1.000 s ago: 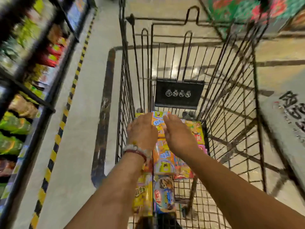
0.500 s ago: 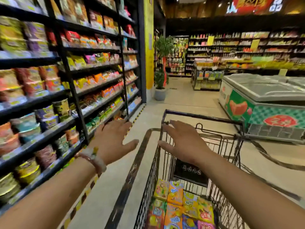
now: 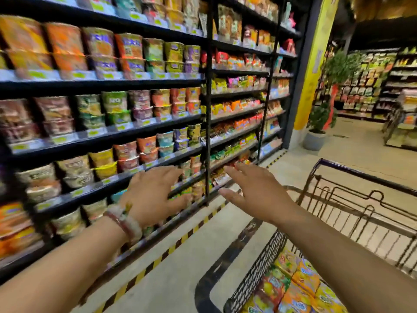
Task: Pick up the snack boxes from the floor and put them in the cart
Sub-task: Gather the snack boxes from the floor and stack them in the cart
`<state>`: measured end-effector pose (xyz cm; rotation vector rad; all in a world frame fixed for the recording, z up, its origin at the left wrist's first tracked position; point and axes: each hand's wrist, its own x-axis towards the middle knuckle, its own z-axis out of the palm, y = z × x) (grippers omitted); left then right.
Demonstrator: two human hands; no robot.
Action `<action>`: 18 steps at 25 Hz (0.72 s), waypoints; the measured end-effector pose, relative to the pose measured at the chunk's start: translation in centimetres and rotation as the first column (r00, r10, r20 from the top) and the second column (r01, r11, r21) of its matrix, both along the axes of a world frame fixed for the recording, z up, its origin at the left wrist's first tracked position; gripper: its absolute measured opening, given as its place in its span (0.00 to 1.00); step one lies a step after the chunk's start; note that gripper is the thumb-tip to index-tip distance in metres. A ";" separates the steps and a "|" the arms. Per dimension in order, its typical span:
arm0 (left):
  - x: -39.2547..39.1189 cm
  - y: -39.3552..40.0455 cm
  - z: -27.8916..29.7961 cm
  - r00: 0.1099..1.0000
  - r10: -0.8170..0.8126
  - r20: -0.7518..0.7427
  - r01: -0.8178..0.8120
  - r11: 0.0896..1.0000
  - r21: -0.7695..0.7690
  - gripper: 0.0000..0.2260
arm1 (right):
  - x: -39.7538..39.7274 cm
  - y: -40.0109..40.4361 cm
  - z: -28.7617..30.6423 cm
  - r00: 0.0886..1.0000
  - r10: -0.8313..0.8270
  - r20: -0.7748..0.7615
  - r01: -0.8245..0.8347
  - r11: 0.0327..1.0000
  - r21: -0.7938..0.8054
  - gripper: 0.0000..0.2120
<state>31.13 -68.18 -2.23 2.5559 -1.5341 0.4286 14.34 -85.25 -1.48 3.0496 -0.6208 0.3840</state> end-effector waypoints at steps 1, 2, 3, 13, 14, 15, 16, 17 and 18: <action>0.6 2.0 0.1 0.999 0.042 0.009 -0.042 0.999 -0.010 0.44 | 1.2 1.3 0.2 0.999 0.047 0.004 -0.047 0.998 -0.031 0.32; 1.2 4.2 0.2 0.996 0.084 0.014 -0.084 0.996 -0.025 0.43 | 2.5 2.7 0.4 0.996 0.091 0.002 -0.091 0.994 -0.054 0.33; 1.5 6.3 0.3 0.993 0.120 0.018 -0.120 0.992 -0.037 0.43 | 3.7 4.2 0.6 0.991 0.134 -0.001 -0.134 0.989 -0.067 0.34; 2.5 35.1 0.9 0.842 0.539 0.005 -0.539 0.842 -0.004 0.44 | 15.1 29.0 0.7 0.838 0.544 0.034 -0.543 0.839 -0.050 0.40; 2.1 38.8 0.9 0.810 0.586 0.004 -0.586 0.810 -0.004 0.44 | 16.1 32.5 0.6 0.808 0.588 0.035 -0.587 0.809 -0.042 0.37; 1.7 42.2 0.8 0.778 0.629 0.008 -0.629 0.778 0.000 0.44 | 16.9 35.6 0.4 0.779 0.626 0.037 -0.625 0.780 -0.034 0.35; 1.2 45.4 0.7 0.745 0.667 0.015 -0.667 0.745 0.006 0.44 | 17.6 38.6 0.2 0.749 0.661 0.044 -0.661 0.750 -0.025 0.34; 0.7 48.6 0.6 0.709 0.705 0.022 -0.705 0.709 0.012 0.44 | 18.3 41.6 0.0 0.715 0.698 0.051 -0.698 0.716 -0.020 0.34; 0.1 51.5 0.6 0.676 0.736 0.030 -0.737 0.676 0.014 0.44 | 18.9 44.5 -0.2 0.679 0.732 0.057 -0.733 0.680 -0.017 0.34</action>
